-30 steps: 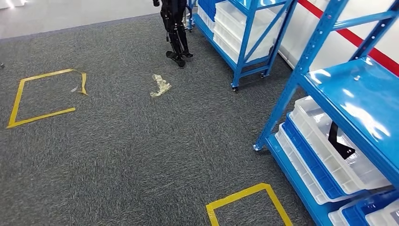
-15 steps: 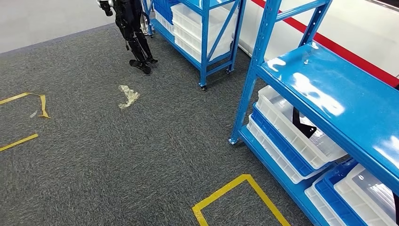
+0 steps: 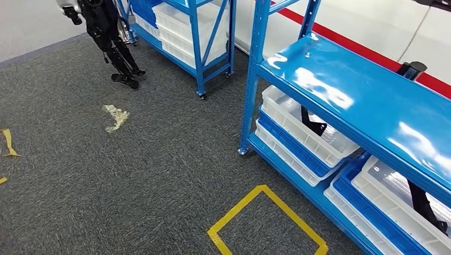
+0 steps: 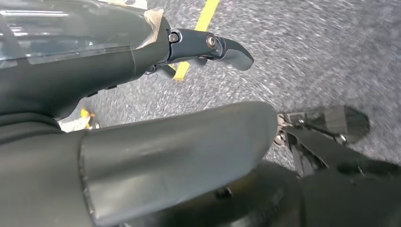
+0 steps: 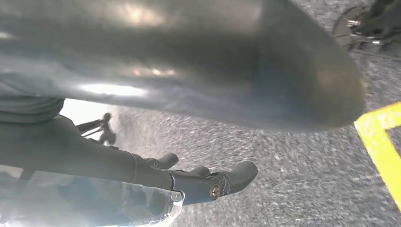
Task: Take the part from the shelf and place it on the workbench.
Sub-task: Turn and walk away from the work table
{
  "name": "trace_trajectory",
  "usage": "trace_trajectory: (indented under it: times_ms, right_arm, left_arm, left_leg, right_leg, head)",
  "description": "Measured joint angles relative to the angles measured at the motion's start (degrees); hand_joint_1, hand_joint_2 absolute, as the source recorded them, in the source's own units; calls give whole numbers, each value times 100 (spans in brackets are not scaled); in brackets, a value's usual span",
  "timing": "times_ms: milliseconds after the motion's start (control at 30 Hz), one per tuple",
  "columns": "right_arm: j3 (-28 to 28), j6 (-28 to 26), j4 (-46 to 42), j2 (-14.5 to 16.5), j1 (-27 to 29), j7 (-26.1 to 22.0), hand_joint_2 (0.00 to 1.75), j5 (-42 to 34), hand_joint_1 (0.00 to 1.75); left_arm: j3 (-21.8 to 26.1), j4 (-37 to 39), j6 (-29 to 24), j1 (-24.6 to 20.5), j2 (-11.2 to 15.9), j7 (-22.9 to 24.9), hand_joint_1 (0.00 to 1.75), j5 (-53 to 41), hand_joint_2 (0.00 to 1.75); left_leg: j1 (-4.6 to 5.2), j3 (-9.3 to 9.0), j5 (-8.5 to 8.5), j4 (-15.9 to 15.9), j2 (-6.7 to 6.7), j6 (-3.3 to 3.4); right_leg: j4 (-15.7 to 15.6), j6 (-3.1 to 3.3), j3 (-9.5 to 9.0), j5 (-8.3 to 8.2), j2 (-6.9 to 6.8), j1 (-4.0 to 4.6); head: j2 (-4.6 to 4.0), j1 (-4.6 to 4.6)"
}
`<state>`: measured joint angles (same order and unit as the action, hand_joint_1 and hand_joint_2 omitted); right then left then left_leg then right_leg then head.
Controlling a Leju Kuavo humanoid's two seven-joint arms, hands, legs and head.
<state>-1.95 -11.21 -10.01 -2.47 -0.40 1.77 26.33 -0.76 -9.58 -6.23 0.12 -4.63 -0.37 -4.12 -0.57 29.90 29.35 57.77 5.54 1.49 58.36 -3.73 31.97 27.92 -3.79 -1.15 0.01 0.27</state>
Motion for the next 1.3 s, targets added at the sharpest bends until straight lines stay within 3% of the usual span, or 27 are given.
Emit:
trace_trajectory:
  times_ms: [100, 167, 233, 300, 333, 367, 400, 467, 533, 600, 667, 733, 800, 833, 867, 933, 1000, 1067, 1133, 1167, 1300]
  right_arm:
    - [-2, 0, 0, -2, 6, 0, 0, 1, 0]
    - [-3, 0, 0, -4, 12, 2, 0, 3, 0]
    - [-4, 1, 0, -6, 7, 5, 0, 7, 0]
    - [-6, 3, 0, -7, 6, 5, 0, 9, 0]
    - [-8, 5, 0, -7, 8, 5, 0, 9, 0]
    - [-10, 5, 0, -7, 10, 4, 0, 10, 0]
    - [-14, 6, 0, -7, 12, -1, 0, 14, 0]
    - [-20, 5, 0, -3, 7, -16, 0, 30, 0]
    - [-27, 4, 0, -1, 5, -32, 0, 49, 0]
    - [-33, 3, 0, -3, 19, -37, 0, 56, 0]
    - [-38, -6, 0, 3, 26, -37, 0, 58, 0]
    - [-39, -31, 0, 5, 14, -40, 0, 90, 0]
    - [-38, -62, 0, 3, 7, -46, 0, 134, 0]
    - [-37, -73, 0, 5, 13, -49, 0, 147, 0]
    - [-37, -78, 0, 6, 21, -50, 0, 158, 0]
    - [-37, -79, 0, 3, 31, -56, 0, 173, 0]
    - [-37, -79, 0, 3, 22, -63, 0, 178, 0]
    - [-37, -79, 0, 11, 15, -67, 0, 179, 0]
    - [-37, -79, 0, 18, 15, -68, 0, 179, 0]
    - [-37, -79, 0, 20, 15, -68, 0, 179, 0]
    - [-37, -79, 0, 20, 15, -63, 0, 180, 0]
  left_arm:
    - [-10, -3, 0, -32, 6, 0, 0, -1, 0]
    - [-11, -5, -1, -46, 8, -1, 0, -2, 0]
    - [-11, -6, -2, -35, 9, -1, 0, -3, 0]
    - [-12, -6, -2, -8, 10, -1, 0, -3, 0]
    - [-12, -6, -2, 2, 11, -1, 0, -5, 0]
    - [-13, -6, -2, 9, 13, -2, 0, -7, 0]
    - [-13, -6, -2, 10, 15, -3, 0, -9, 0]
    - [-14, -3, -2, 7, 28, -7, 0, -12, 0]
    - [-14, 0, -3, -1, 38, -9, 0, -15, 0]
    - [-14, 0, -26, -12, 38, -13, 0, -25, 0]
    - [-15, -1, -78, -15, 39, -29, 0, -43, 0]
    - [-16, -1, -114, -6, 43, -78, 0, -55, 0]
    - [-16, 0, -120, 3, 44, -132, 0, -56, 0]
    - [-16, 1, -120, 3, 44, -152, 0, -56, 0]
    - [-16, 1, -120, 3, 43, -169, 0, -55, 0]
    - [-15, 0, -120, 2, 40, -200, 0, -52, 0]
    - [-14, -1, -120, 0, 39, -214, 0, -46, 0]
    - [-14, -1, -121, -2, 45, -215, 0, -39, 0]
    - [-14, -1, -128, -2, 49, -216, 0, -29, 0]
    - [-14, -1, -133, -2, 50, -216, 0, -24, 0]
    - [-14, -1, -153, -3, 48, -225, 0, -18, 0]
  left_leg:
    - [-15, -94, 44, -27, 112, -114]
    - [-44, -25, 234, 195, -124, -177]
    - [-55, 298, 630, 878, -445, -196]
    - [-54, 672, 878, 1571, -544, -190]
    - [-54, 747, 827, 1657, -559, -179]
    - [-55, 716, 659, 1520, -576, -162]
    - [-55, 577, 411, 1166, -624, -140]
    - [-60, 258, 24, 395, -855, -93]
    - [-37, 129, -69, 74, -972, -54]
    - [-20, 106, -92, 21, -849, 14]
    - [-34, 69, -144, -66, -734, 106]
    - [-30, 56, -167, -108, -621, 155]
    - [-21, 61, -163, -107, -518, 162]
    - [-19, 61, -159, -106, -486, 159]
    - [-22, 57, -154, -105, -463, 152]
    - [-25, 33, -136, -101, -439, 120]
    - [1, 3, -101, -89, -426, 59]
    - [29, -14, -67, -69, -425, 93]
    - [24, -22, -70, -68, -430, 177]
    - [17, -27, -87, -80, -431, 184]
    - [-7, -41, -109, -126, -433, 88]
  right_leg:
    - [-43, 150, 4, -33, 129, 12]
    - [-63, 235, -20, -52, 249, -38]
    - [-66, 302, -27, -62, 371, -41]
    - [-64, 330, -23, -61, 518, -14]
    - [-62, 331, -29, -60, 599, -4]
    - [-60, 331, -40, -60, 682, 2]
    - [-60, 329, -54, -59, 762, 3]
    - [-52, 312, -56, -55, 905, 17]
    - [-54, 255, -14, -60, 1019, 25]
    - [-75, 172, 31, -79, 1095, 21]
    - [93, 149, 127, 21, 887, 40]
    - [701, 188, 413, 329, 565, 54]
    - [1377, 177, 732, 592, 462, 38]
    - [1486, 137, 776, 610, 449, 23]
    - [1371, 81, 705, 542, 437, 6]
    - [579, -27, 277, 254, 381, -31]
    - [-63, -20, -67, 36, 327, -27]
    - [-164, 44, -144, -18, 325, -25]
    - [-162, 61, -166, -27, 333, -27]
    - [-161, 63, -167, -26, 335, -13]
    - [-156, 104, -159, -22, 335, 20]
  head:
    - [-1, -20]
    - [-1, -50]
    - [-1, -86]
    - [-1, -90]
    - [-1, -90]
    - [-1, -90]
    - [-1, -92]
    - [-1, -90]
    - [-1, -88]
    - [-1, -90]
    - [-1, -77]
    - [-1, -50]
    - [-1, -37]
    - [-1, -36]
    - [-1, -34]
    - [-1, -29]
    - [-1, -26]
    - [-1, -35]
    - [-1, -45]
    - [-1, -50]
    - [-1, -55]
